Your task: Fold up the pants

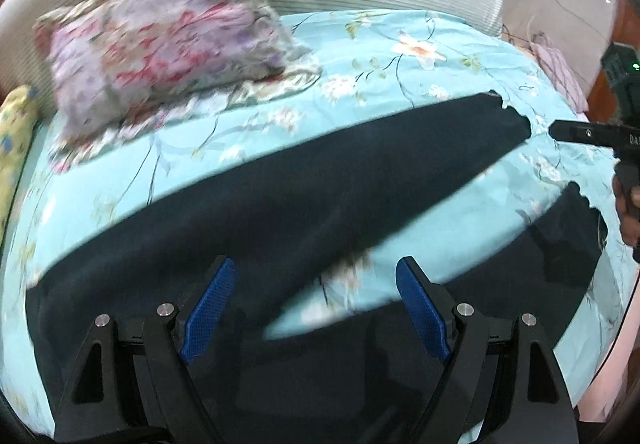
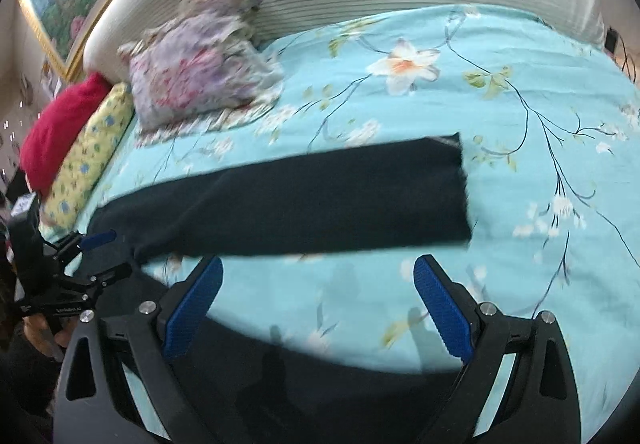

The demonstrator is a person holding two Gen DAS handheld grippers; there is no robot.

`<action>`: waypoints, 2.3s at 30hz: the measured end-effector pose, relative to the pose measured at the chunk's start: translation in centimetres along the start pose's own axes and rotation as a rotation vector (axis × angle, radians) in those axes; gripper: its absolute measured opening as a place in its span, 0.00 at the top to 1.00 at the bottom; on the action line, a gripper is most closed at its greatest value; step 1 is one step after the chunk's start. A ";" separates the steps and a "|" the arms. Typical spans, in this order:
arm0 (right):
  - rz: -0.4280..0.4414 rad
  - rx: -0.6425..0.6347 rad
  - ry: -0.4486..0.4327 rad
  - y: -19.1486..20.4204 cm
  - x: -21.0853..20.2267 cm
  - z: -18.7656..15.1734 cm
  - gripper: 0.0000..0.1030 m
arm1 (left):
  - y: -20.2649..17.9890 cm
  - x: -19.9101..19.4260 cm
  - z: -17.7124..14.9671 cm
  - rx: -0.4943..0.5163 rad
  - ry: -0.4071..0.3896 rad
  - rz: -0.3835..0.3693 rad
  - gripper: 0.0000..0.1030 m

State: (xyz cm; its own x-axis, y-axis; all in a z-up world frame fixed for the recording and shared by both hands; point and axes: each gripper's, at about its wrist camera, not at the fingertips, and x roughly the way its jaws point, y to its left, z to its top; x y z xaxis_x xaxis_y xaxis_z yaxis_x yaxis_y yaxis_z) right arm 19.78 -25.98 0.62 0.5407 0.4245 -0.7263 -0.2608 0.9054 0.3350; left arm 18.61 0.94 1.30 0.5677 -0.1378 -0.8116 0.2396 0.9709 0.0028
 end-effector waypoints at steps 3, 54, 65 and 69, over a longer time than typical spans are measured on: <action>0.001 0.041 0.004 -2.2 1.0 1.7 0.06 | 0.9 2.1 2.6 0.027 0.016 -0.008 0.19; 0.052 -0.191 -0.108 -4.8 -6.0 -3.4 0.92 | -7.9 -0.4 -1.9 0.197 0.073 -0.362 0.97; 0.014 -0.280 -0.090 -3.4 -8.5 -9.3 0.92 | -8.9 -0.8 -5.8 0.196 0.091 -0.398 0.97; -0.010 -0.276 -0.074 -3.3 -9.0 -11.1 0.92 | -9.3 -1.3 -7.1 0.202 0.087 -0.433 0.97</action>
State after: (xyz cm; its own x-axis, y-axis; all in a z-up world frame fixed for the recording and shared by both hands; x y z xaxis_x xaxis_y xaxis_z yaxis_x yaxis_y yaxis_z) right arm 6.90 -32.91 -0.68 0.5984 0.4241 -0.6797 -0.4573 0.8775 0.1449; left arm 10.05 -6.48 -1.87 0.3161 -0.4950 -0.8093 0.5918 0.7696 -0.2396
